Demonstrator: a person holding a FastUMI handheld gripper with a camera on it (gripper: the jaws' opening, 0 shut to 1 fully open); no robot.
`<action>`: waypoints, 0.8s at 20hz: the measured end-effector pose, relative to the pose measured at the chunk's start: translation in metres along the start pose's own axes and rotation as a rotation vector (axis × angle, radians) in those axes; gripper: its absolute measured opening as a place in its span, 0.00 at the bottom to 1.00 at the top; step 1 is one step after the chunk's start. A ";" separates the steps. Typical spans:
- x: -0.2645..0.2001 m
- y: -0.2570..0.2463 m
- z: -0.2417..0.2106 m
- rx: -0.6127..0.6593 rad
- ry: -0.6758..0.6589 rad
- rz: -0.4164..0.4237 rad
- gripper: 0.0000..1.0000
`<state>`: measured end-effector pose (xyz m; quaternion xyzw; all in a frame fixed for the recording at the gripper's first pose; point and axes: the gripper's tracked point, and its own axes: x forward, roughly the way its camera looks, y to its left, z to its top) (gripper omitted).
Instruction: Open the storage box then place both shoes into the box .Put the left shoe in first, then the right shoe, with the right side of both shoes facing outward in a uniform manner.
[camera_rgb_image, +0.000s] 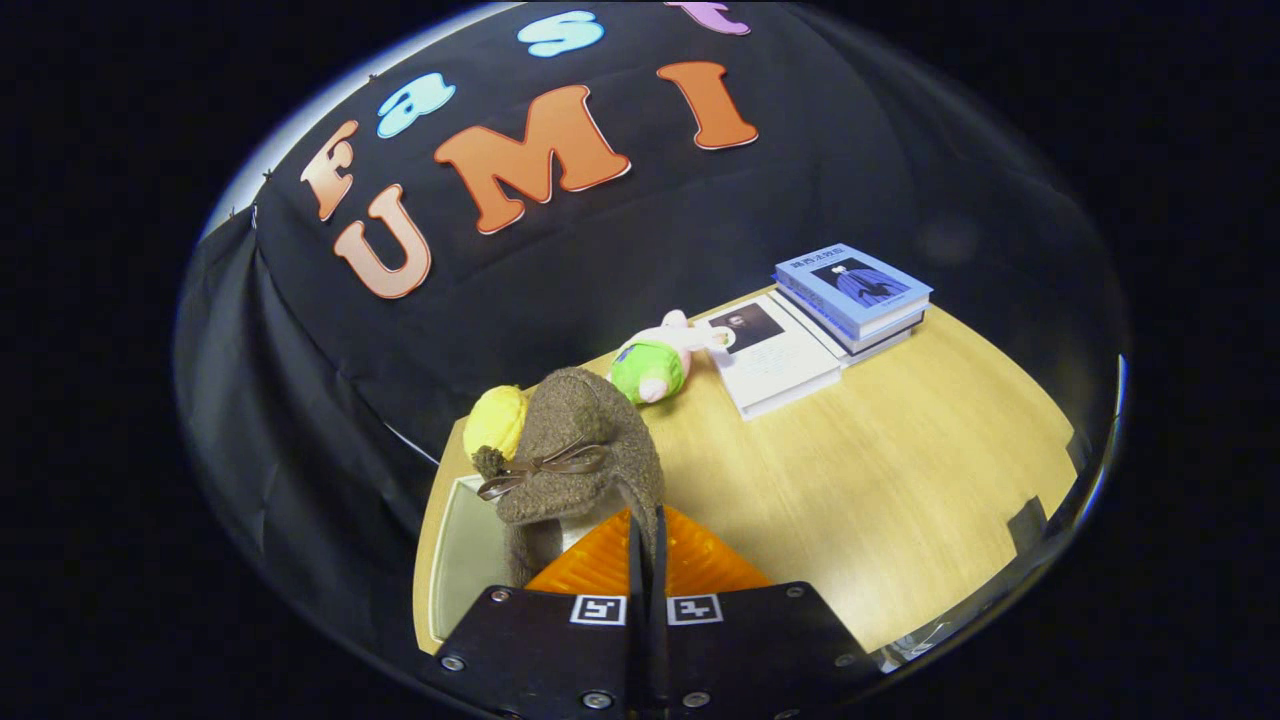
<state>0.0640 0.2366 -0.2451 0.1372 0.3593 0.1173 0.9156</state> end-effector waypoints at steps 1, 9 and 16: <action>-0.001 0.010 -0.002 -0.001 -0.001 0.005 0.01; 0.019 0.062 -0.044 -0.020 0.063 0.012 0.01; 0.041 0.074 -0.073 -0.031 0.109 -0.004 0.08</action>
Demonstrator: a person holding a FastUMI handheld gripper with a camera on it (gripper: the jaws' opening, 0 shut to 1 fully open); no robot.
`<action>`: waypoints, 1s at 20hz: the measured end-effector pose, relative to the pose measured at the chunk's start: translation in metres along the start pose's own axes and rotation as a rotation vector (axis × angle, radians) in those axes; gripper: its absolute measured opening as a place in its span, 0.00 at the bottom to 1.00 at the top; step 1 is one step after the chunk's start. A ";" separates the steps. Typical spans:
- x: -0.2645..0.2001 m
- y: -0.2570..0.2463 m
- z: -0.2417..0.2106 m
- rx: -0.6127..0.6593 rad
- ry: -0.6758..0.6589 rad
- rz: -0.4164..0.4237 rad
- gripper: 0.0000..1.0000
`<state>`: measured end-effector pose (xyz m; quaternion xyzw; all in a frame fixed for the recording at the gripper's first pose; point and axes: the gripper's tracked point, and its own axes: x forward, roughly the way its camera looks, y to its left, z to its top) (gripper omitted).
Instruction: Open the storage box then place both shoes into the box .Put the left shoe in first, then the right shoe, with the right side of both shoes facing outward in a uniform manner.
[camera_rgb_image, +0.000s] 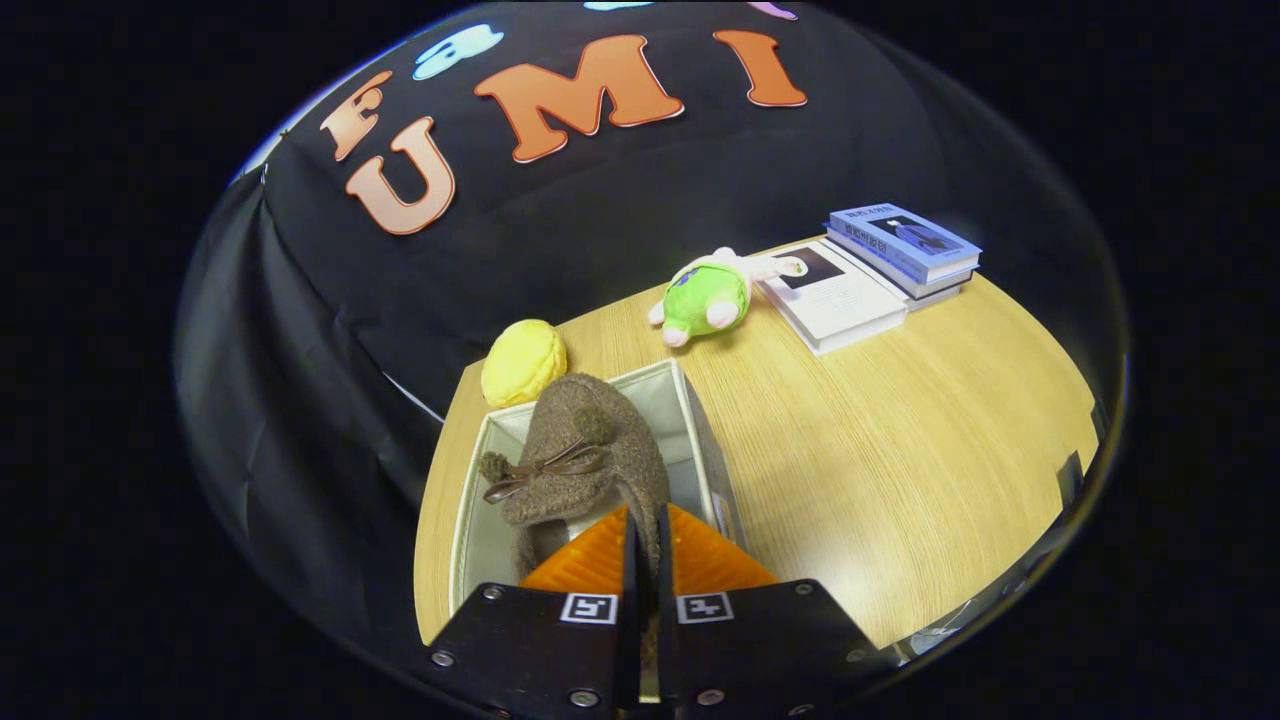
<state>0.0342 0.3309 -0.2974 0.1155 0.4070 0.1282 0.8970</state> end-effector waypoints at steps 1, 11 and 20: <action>-0.003 0.005 0.003 0.011 -0.006 0.015 0.21; -0.043 -0.013 0.083 -0.119 -0.157 0.004 0.99; -0.135 -0.064 0.206 -0.245 -0.424 -0.049 0.98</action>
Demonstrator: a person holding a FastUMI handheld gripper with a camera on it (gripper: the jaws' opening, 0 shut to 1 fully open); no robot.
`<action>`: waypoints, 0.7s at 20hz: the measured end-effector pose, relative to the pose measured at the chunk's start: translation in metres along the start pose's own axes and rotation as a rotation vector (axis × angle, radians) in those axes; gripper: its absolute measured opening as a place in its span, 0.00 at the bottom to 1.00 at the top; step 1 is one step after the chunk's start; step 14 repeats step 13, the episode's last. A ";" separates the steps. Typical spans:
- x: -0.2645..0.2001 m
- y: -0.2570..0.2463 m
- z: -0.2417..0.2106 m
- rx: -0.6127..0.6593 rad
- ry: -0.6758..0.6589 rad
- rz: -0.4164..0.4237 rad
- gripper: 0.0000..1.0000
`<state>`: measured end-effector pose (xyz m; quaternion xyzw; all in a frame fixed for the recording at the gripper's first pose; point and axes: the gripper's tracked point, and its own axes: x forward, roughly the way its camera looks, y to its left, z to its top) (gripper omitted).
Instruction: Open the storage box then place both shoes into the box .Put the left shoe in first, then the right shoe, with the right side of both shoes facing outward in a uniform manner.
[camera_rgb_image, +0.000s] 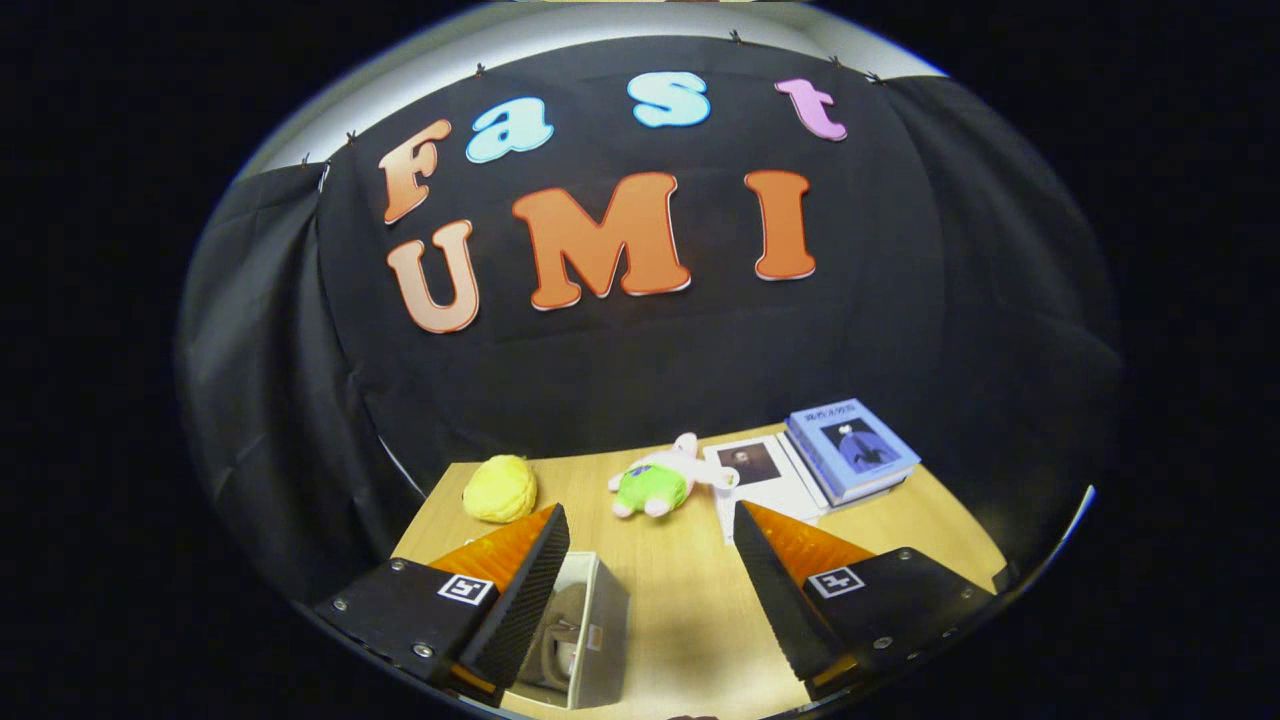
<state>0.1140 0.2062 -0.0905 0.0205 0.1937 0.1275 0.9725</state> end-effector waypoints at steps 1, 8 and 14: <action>-0.008 -0.008 0.017 -0.006 -0.033 -0.001 0.98; -0.081 -0.074 0.125 -0.082 -0.300 -0.117 0.98; -0.131 -0.100 0.148 -0.108 -0.404 -0.160 0.98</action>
